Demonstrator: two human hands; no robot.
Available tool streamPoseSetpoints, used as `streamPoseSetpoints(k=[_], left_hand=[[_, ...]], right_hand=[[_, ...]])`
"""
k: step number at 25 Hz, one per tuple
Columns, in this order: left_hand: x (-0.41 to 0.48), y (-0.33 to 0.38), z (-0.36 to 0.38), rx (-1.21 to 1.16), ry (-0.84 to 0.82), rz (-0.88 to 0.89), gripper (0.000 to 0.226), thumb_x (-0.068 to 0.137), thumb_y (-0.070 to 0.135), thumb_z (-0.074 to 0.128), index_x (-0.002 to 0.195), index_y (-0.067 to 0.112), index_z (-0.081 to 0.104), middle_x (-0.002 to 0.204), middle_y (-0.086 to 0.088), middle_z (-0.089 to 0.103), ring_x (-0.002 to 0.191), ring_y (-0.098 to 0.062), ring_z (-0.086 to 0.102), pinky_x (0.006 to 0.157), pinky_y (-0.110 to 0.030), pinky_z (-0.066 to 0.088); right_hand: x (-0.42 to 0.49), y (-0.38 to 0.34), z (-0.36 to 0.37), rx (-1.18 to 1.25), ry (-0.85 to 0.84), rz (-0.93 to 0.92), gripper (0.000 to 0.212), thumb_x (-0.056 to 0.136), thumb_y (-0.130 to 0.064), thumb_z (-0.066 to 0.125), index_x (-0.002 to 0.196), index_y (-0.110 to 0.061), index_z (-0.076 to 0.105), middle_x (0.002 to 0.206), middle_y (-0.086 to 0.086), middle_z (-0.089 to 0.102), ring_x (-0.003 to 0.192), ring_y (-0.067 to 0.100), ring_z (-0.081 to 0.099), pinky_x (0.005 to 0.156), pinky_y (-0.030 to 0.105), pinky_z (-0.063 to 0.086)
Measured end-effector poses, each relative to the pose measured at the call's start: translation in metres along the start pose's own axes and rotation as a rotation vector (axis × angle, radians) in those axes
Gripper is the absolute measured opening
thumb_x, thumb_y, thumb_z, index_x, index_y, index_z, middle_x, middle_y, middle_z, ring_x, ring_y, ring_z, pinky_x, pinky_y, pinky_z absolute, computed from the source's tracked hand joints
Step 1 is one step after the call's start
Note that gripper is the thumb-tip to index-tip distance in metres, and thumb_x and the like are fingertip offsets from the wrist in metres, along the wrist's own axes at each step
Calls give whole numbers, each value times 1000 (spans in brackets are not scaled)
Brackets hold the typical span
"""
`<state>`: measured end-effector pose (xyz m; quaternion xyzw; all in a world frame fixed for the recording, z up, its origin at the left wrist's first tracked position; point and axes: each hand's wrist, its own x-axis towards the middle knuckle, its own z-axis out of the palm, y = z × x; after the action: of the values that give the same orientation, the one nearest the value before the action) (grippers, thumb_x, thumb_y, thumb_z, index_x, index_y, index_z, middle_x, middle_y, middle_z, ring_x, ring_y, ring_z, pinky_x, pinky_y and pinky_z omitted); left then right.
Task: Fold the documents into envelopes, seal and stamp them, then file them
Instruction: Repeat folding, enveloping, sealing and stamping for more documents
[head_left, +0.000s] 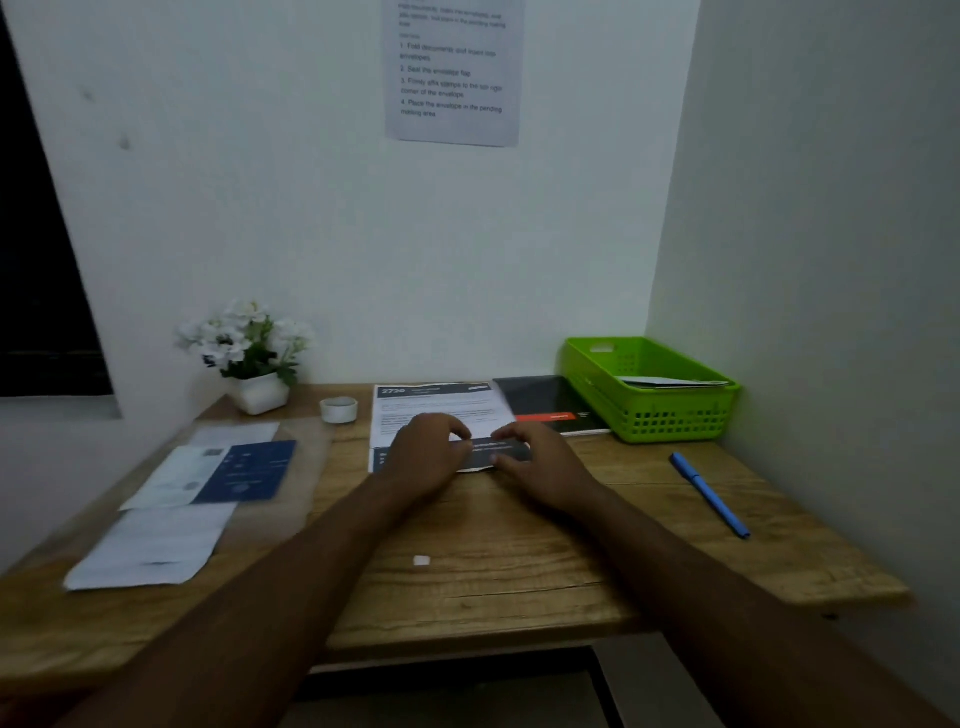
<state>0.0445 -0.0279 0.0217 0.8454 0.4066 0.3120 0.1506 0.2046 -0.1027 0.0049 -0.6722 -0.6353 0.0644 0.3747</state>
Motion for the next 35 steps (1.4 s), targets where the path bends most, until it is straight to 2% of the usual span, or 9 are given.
streamPoseSetpoints(k=[2,5,8,15,19,24,29,32,35], left_hand=[[-11,-23,-10,105,-118,2,34,89,35,57,118,18,63,123,0,62,110,-15,55,88,-28,41],[-29,-43,-16,174,-182,76,40,93,40,51,127,21,57,129,0,59,115,-15,52,93,-30,41],[-45,-48,-24,176,-173,140,40,94,41,49,129,24,55,132,3,58,118,-13,50,96,-30,40],[-90,-39,-46,100,-217,188,37,93,41,52,129,33,54,133,11,54,118,-4,46,97,-26,36],[-117,-31,-49,46,-157,178,33,93,37,52,126,36,56,130,14,55,113,0,46,93,-24,37],[-123,-28,-54,-17,-187,160,27,95,29,52,120,34,60,124,17,57,112,1,47,95,-25,40],[-85,-29,-67,-221,-185,24,13,91,25,58,93,32,69,98,16,65,93,3,56,75,-15,40],[-48,-35,-68,-308,-85,11,11,89,18,62,88,24,71,91,8,70,86,-3,62,76,-21,47],[-13,-45,-54,-158,-65,45,13,89,18,62,97,13,71,97,-2,71,81,-4,59,69,-18,44]], right_hand=[[1,-6,10,-73,-79,19,48,86,-37,66,129,-19,57,133,0,57,120,15,53,101,30,41],[1,-13,13,-171,-189,49,50,89,-47,60,132,-23,55,135,-1,58,119,15,54,100,34,43],[-13,-17,7,-242,-195,-25,43,92,-46,55,131,-26,57,134,-4,58,119,13,53,100,35,43],[-69,-27,-12,-301,-169,-175,37,94,-46,50,130,-37,56,134,-13,56,118,5,48,90,26,39],[-92,-32,-19,-270,-162,-210,37,94,-47,51,129,-39,55,134,-15,54,116,1,47,89,24,39],[-101,-34,-22,-307,-142,-233,38,92,-52,50,127,-41,56,128,-19,56,109,-2,48,85,25,43],[-86,-35,-29,-277,-172,-211,50,79,-74,44,114,-43,60,113,-25,59,96,-4,52,80,26,45],[-62,-39,-29,-164,-145,-193,28,86,-57,56,106,-38,65,110,-22,62,95,-5,56,82,30,47],[-43,-50,-18,-78,-263,-271,15,90,-36,62,102,-32,69,103,-18,65,88,-1,59,78,25,50]])
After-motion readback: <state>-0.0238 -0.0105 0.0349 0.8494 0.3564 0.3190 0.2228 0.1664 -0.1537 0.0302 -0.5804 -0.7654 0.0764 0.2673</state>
